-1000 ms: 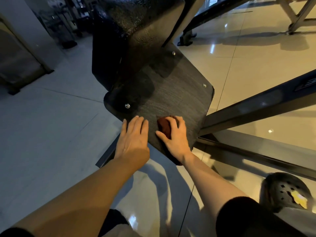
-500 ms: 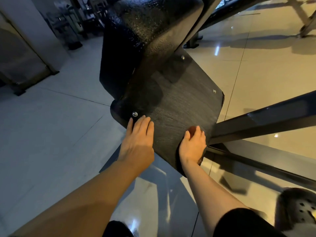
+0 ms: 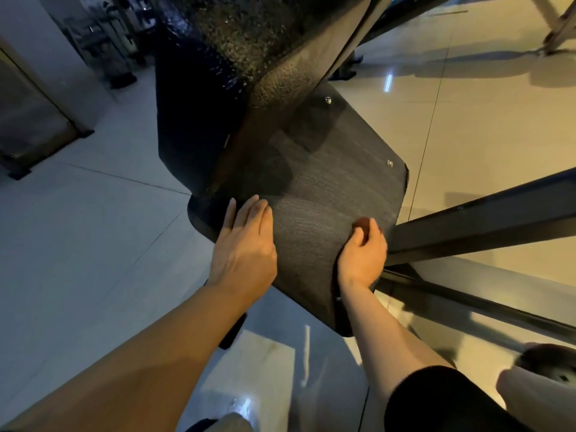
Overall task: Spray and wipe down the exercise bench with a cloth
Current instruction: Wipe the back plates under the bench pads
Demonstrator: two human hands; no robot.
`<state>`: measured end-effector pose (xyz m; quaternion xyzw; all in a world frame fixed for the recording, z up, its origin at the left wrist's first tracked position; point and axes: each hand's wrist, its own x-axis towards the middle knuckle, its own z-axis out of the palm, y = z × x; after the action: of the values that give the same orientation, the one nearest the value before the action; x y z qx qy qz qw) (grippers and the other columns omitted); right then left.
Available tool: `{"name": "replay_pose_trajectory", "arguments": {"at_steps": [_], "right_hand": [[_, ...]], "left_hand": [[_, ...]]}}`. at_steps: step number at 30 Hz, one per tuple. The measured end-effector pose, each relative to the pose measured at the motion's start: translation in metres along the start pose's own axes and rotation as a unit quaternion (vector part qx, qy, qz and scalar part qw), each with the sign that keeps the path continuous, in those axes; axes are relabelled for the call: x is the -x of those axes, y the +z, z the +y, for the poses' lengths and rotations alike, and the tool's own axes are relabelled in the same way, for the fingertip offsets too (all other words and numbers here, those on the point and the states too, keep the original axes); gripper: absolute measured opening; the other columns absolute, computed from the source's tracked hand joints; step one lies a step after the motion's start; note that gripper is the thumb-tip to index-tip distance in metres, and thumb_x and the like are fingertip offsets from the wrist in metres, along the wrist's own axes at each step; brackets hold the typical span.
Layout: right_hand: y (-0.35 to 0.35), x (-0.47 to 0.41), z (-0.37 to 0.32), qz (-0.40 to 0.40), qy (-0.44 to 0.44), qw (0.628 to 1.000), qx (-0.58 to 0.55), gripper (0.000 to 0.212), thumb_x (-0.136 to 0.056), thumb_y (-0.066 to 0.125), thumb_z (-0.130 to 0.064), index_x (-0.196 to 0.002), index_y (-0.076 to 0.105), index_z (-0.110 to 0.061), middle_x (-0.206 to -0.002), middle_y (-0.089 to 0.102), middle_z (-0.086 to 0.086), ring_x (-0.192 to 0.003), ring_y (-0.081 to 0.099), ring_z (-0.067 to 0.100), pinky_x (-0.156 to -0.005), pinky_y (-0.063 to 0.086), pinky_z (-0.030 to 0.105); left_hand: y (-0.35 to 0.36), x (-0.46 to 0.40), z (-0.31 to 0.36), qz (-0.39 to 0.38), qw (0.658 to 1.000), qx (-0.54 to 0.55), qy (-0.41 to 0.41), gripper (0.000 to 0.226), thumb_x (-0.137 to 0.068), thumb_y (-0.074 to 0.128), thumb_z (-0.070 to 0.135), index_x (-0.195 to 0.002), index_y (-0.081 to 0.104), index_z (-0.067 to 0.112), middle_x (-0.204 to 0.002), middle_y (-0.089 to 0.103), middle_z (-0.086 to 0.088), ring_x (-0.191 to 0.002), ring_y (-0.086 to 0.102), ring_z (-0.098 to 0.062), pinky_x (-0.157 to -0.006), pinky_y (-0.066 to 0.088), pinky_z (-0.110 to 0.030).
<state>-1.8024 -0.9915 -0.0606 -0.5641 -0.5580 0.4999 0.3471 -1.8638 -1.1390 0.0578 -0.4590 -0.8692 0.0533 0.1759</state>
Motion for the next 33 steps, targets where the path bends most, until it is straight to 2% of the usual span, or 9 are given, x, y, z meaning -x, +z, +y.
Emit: {"name": "replay_pose_trajectory", "arguments": {"at_steps": [2,7,9,14,16,18,21,25,33], "right_hand": [[0.014,0.008,-0.025,0.012,0.032,0.999,0.041,0.047,-0.101,0.043,-0.023,-0.148,0.037,-0.017,-0.149,0.038,0.017,-0.137,0.032,0.035,-0.115,0.024,0.047],[0.057,0.036,-0.1,-0.206,-0.327,0.922,-0.029,0.049,-0.098,0.048,-0.016,-0.145,0.039,-0.023,-0.153,0.031,0.01,-0.144,0.023,0.026,-0.12,0.014,0.052],[0.057,0.017,-0.095,-0.225,-0.362,0.904,-0.028,0.044,-0.097,0.05,-0.017,-0.141,0.048,-0.023,-0.152,0.034,0.008,-0.143,0.025,0.023,-0.119,0.019,0.05],[0.016,-0.045,-0.02,-0.042,-0.089,0.995,0.004,0.042,-0.101,0.046,-0.022,-0.142,0.048,-0.027,-0.152,0.037,0.008,-0.14,0.032,0.028,-0.117,0.024,0.041],[0.006,-0.058,-0.01,0.001,0.045,0.999,0.022,0.044,-0.102,0.041,-0.023,-0.146,0.043,-0.023,-0.15,0.036,0.012,-0.139,0.032,0.031,-0.114,0.027,0.042],[0.022,-0.052,-0.033,0.031,0.082,0.994,0.059,0.047,-0.101,0.044,-0.023,-0.147,0.037,-0.018,-0.147,0.037,0.016,-0.136,0.034,0.035,-0.111,0.031,0.046],[0.062,-0.031,-0.097,-0.032,-0.118,0.992,-0.037,0.045,-0.093,0.052,-0.014,-0.138,0.045,-0.012,-0.138,0.048,0.014,-0.127,0.044,0.031,-0.109,0.037,0.044],[0.084,-0.028,-0.126,-0.205,-0.372,0.902,-0.074,0.038,-0.096,0.05,-0.017,-0.134,0.052,-0.015,-0.15,0.035,0.014,-0.139,0.031,0.028,-0.118,0.02,0.043],[0.034,-0.126,-0.04,0.024,0.053,0.997,0.041,0.043,-0.1,0.044,-0.016,-0.143,0.043,-0.014,-0.145,0.04,0.014,-0.133,0.038,0.031,-0.112,0.028,0.037]], "left_hand": [[-0.001,-0.004,-0.001,0.0,1.0,-0.007,-0.005,0.062,-0.094,0.05,0.019,-0.149,0.026,0.001,-0.155,0.028,-0.011,-0.149,0.01,-0.022,-0.118,-0.008,-0.039],[-0.008,-0.022,-0.002,-0.061,0.989,-0.132,0.016,0.077,-0.097,0.04,0.037,-0.152,-0.003,0.002,-0.16,-0.002,-0.018,-0.147,-0.015,-0.03,-0.113,-0.019,-0.046],[-0.001,-0.033,-0.003,-0.09,0.981,-0.169,0.009,0.07,-0.099,0.023,0.037,-0.15,-0.01,0.003,-0.159,-0.011,-0.016,-0.146,-0.021,-0.03,-0.113,-0.019,-0.048],[0.012,-0.05,0.004,-0.038,0.977,-0.194,0.074,0.061,-0.099,0.014,0.025,-0.146,-0.006,-0.008,-0.158,0.0,-0.025,-0.146,-0.015,-0.035,-0.115,-0.016,-0.05],[0.008,-0.051,0.005,-0.1,0.966,-0.226,0.073,0.07,-0.102,0.022,0.034,-0.147,-0.014,-0.005,-0.16,-0.008,-0.02,-0.146,-0.019,-0.032,-0.115,-0.014,-0.05],[0.012,-0.058,-0.001,-0.04,0.961,-0.265,0.071,0.076,-0.095,0.031,0.041,-0.148,0.0,-0.004,-0.159,0.018,-0.015,-0.147,-0.002,-0.035,-0.115,-0.003,-0.051],[0.019,-0.072,-0.015,0.039,0.983,-0.169,0.057,0.076,-0.076,0.051,0.041,-0.137,0.035,-0.002,-0.134,0.056,-0.017,-0.133,0.031,-0.032,-0.109,0.019,-0.045],[0.017,-0.087,-0.012,0.079,0.995,-0.047,0.027,0.062,-0.074,0.062,0.028,-0.124,0.054,-0.007,-0.125,0.057,-0.029,-0.119,0.054,-0.043,-0.104,0.037,-0.052],[0.027,-0.111,0.014,0.003,0.984,-0.171,0.058,0.064,-0.088,0.036,0.034,-0.141,0.041,-0.001,-0.143,0.049,-0.014,-0.139,0.038,-0.026,-0.115,0.026,-0.046]]}}
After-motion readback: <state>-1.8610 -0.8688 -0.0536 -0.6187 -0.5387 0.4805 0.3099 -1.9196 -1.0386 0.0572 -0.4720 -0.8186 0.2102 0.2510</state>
